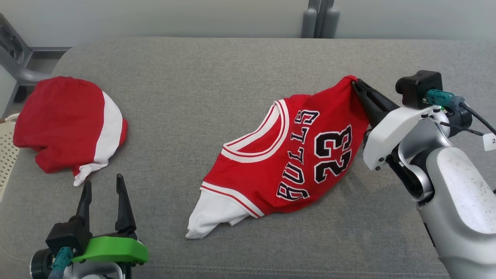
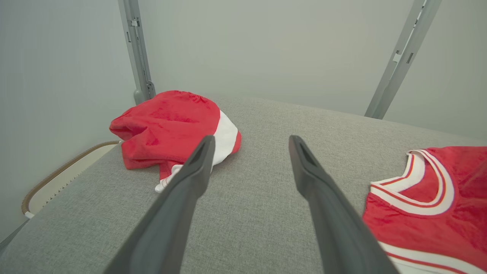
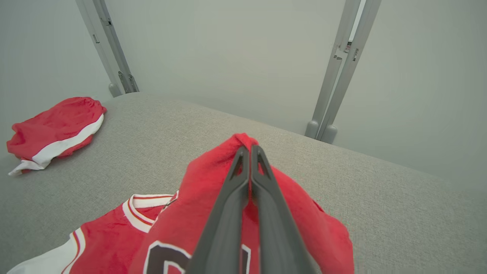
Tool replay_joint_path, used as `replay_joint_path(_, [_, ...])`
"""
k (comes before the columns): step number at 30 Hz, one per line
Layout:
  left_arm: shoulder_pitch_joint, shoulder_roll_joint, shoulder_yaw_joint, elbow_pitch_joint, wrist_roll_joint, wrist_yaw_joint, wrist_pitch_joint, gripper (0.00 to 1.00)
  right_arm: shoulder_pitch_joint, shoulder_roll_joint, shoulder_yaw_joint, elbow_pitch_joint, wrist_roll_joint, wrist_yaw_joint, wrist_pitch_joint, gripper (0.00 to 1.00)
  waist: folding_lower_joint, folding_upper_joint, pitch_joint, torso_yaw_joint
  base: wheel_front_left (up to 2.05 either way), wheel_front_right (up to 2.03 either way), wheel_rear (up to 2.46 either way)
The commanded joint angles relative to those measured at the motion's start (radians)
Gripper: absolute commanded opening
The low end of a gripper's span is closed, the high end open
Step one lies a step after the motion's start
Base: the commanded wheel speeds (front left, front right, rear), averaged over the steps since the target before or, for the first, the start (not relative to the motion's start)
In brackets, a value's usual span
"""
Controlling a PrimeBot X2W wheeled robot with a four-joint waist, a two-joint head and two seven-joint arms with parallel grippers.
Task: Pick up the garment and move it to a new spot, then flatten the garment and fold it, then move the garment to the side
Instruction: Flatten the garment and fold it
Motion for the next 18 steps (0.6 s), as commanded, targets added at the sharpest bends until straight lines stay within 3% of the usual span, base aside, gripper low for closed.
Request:
replay_joint_path(1, [-0.015, 0.002, -0.004, 0.002, -0.002, -0.001, -0.001, 1.0, -0.01, -0.001, 0.007, 0.022, 0.003, 0.0, 0.004, 0.0, 0.0, -0.0001, 0.003, 0.008, 0.0, 0.0, 0.0])
replay_joint_path(10, [-0.03, 0.002, -0.031, 0.013, -0.008, -0.007, -0.001, 1.0, -0.149, 0.025, 0.096, 0.221, -0.001, 0.0, -0.056, 0.0, 0.0, -0.0001, 0.015, 0.057, 0.0, 0.0, 0.0])
replay_joint_path(18, [-0.046, 0.002, -0.063, 0.018, -0.01, -0.007, -0.001, 1.0, -0.304, 0.111, 0.204, 0.492, -0.003, 0.0, -0.155, 0.0, 0.0, -0.0001, 0.03, 0.105, 0.0, 0.0, 0.0])
